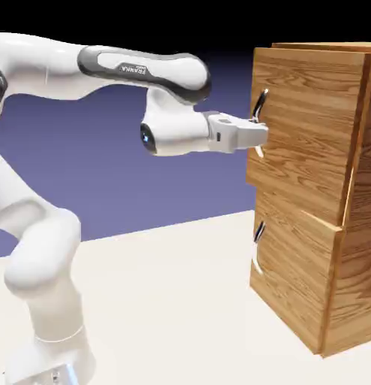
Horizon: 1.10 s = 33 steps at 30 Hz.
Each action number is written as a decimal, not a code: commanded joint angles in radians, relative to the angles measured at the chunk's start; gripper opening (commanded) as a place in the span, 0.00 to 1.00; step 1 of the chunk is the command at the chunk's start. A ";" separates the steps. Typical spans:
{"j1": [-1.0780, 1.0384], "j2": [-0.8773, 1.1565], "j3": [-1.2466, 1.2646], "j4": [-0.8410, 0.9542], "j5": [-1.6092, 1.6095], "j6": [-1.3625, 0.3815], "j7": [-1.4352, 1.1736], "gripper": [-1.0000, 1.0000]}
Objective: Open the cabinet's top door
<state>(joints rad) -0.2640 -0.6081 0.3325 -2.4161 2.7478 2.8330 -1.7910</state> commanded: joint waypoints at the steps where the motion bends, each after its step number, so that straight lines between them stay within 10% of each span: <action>1: 0.032 -0.011 -0.031 -0.017 -0.043 -0.007 0.028 0.00; 33: 0.534 -0.417 -0.747 -0.323 -1.238 -0.229 0.665 0.00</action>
<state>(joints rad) 0.2697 -1.0258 -0.4136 -2.7395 1.5033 2.6027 -1.1262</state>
